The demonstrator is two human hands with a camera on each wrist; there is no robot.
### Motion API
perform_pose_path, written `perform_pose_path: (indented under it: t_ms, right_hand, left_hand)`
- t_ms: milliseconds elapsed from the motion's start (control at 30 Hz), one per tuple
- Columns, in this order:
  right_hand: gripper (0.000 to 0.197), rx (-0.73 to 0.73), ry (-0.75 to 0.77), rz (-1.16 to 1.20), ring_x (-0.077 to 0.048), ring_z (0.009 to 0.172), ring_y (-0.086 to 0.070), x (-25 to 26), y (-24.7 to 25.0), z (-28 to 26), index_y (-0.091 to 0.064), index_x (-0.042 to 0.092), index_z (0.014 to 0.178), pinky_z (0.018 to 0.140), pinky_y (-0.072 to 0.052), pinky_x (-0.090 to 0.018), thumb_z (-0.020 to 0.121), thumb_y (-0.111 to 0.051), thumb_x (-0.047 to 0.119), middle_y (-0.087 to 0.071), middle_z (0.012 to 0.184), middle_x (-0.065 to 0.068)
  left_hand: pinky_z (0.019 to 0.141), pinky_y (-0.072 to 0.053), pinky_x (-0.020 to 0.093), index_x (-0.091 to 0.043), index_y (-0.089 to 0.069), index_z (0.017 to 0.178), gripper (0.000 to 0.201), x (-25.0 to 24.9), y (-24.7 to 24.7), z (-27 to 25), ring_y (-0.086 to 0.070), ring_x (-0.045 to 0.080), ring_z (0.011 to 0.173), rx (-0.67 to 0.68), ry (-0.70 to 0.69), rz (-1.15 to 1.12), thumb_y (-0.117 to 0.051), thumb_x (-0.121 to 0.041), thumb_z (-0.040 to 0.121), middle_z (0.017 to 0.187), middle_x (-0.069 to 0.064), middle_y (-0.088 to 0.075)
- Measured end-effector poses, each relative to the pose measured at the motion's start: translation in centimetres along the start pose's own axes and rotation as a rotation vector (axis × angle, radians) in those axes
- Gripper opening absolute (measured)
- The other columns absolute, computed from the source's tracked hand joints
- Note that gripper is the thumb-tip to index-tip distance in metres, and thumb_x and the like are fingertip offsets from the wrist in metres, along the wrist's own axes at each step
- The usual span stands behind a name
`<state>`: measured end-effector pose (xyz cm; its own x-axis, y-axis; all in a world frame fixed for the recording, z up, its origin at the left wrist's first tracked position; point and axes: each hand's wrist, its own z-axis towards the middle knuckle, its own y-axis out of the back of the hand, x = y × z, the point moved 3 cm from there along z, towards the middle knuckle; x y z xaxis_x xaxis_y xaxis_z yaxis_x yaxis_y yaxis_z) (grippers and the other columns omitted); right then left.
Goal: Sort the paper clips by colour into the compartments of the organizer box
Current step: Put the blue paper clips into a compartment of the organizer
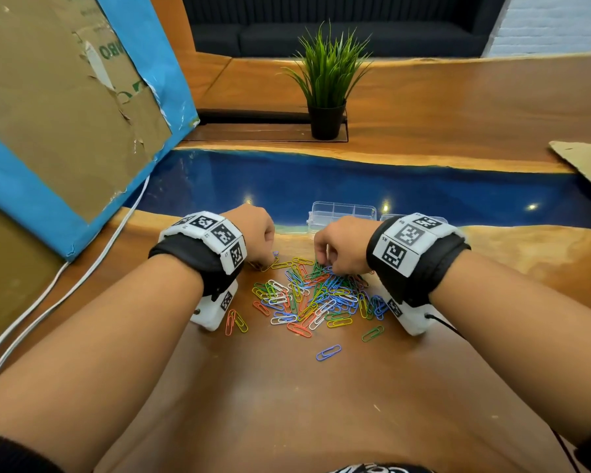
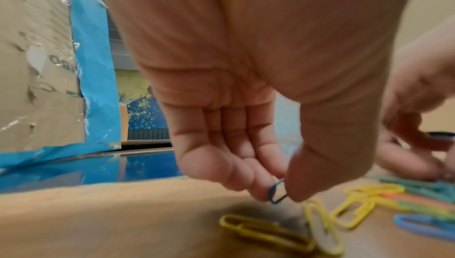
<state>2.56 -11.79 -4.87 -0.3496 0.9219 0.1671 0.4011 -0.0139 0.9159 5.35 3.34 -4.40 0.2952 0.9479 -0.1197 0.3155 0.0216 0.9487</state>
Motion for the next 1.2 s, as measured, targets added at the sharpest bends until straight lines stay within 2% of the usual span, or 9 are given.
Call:
perform_pose_path:
  t_ms: [100, 200, 267, 500, 600, 733, 800, 967, 1200]
  right_hand:
    - [0.019, 0.008, -0.019, 0.013, -0.015, 0.082, -0.056, -0.1, -0.1, -0.1, -0.065, 0.022, 0.099, 0.074, -0.048, -0.027, 0.082, -0.064, 0.014, -0.063, 0.089, 0.003]
    - [0.019, 0.0, -0.005, -0.015, -0.013, 0.08, -0.054, -0.2, -0.1, 0.0, -0.069, 0.02, 0.099, 0.067, -0.045, -0.024, 0.082, -0.063, 0.015, -0.055, 0.072, 0.011]
    - [0.016, -0.005, -0.003, -0.007, -0.012, 0.078, -0.053, -0.3, -0.1, -0.1, -0.07, 0.02, 0.096, 0.06, -0.042, -0.021, 0.082, -0.062, 0.015, -0.053, 0.067, 0.012]
    - [0.015, -0.182, -0.068, 0.135, -0.018, 0.074, -0.053, -1.7, 0.8, -0.9, -0.057, 0.018, 0.074, 0.068, -0.041, -0.024, 0.087, -0.05, 0.016, -0.059, 0.076, 0.002]
    - [0.027, -0.146, -0.158, 0.54, -0.016, 0.056, -0.053, -2.6, 0.6, -1.0, -0.049, 0.016, 0.063, 0.059, -0.048, -0.027, 0.087, -0.042, 0.007, -0.058, 0.067, -0.003]
    - [0.033, -0.14, -0.195, 0.996, -0.018, 0.048, -0.04, -2.9, 0.9, -1.6, -0.041, 0.016, 0.064, 0.04, -0.035, -0.018, 0.083, -0.027, -0.007, -0.045, 0.06, -0.007]
    - [0.033, -0.086, -0.184, 0.932, -0.016, 0.049, -0.038, -2.5, 0.8, -1.8, -0.044, 0.017, 0.066, 0.043, -0.034, -0.019, 0.083, -0.03, -0.007, -0.044, 0.061, -0.004]
    - [0.014, -0.029, -0.073, 0.171, -0.015, 0.074, -0.054, -0.9, -0.1, -2.0, -0.067, 0.023, 0.089, 0.068, -0.044, -0.023, 0.084, -0.054, 0.019, -0.054, 0.07, 0.01]
    - [0.017, -0.053, -0.094, -0.007, -0.021, 0.091, -0.062, -0.6, -0.4, -1.9, -0.07, 0.015, 0.097, 0.073, -0.047, -0.026, 0.084, -0.06, 0.018, -0.067, 0.094, -0.003]
  left_hand:
    - [0.069, -0.051, 0.028, -0.019, -0.063, 0.076, 0.008, -0.5, 0.5, -0.2, -0.058, 0.015, 0.07, -0.023, -0.036, -0.097, -0.07, -0.019, 0.072, 0.064, -0.009, -0.059]
    - [0.075, -0.054, 0.027, -0.02, -0.067, 0.09, 0.015, -0.9, 0.7, -0.4, -0.065, 0.016, 0.065, -0.007, -0.042, -0.25, -0.063, -0.015, 0.076, 0.071, -0.002, -0.068]
    - [0.074, -0.054, 0.025, -0.019, -0.067, 0.083, 0.01, -1.4, 0.6, -0.6, -0.067, 0.015, 0.059, 0.021, -0.025, -0.352, -0.058, -0.016, 0.08, 0.072, 0.002, -0.07]
    - [0.053, -0.042, 0.025, -0.012, -0.047, 0.056, 0.026, -1.6, -0.2, -0.4, -0.044, 0.017, 0.037, 0.077, 0.056, -0.379, -0.04, -0.006, 0.081, 0.048, 0.003, -0.051]
    - [0.05, -0.034, 0.023, -0.013, -0.049, 0.059, 0.022, -1.6, -0.3, -0.3, -0.039, 0.023, 0.046, 0.115, 0.093, -0.382, -0.043, -0.009, 0.08, 0.057, 0.008, -0.046]
    - [0.048, -0.032, 0.019, -0.019, -0.068, 0.076, 0.014, -1.8, 0.0, -0.5, -0.045, 0.016, 0.054, 0.077, 0.038, -0.239, -0.056, -0.021, 0.084, 0.057, -0.006, -0.048]
    - [0.049, -0.034, 0.018, -0.019, -0.072, 0.083, 0.009, -1.9, -0.4, -0.5, -0.05, 0.01, 0.059, 0.089, -0.03, -0.154, -0.064, -0.023, 0.081, 0.056, -0.011, -0.053]
    - [0.048, -0.033, 0.019, -0.027, -0.07, 0.077, 0.01, -2.0, -1.2, 0.1, -0.049, 0.004, 0.053, 0.075, -0.059, -0.047, -0.077, -0.028, 0.07, 0.052, -0.01, -0.052]
    - [0.049, -0.035, 0.018, -0.025, -0.074, 0.083, 0.012, -2.1, -0.9, 0.0, -0.051, 0.004, 0.058, 0.066, -0.084, 0.023, -0.077, -0.032, 0.073, 0.058, -0.013, -0.054]
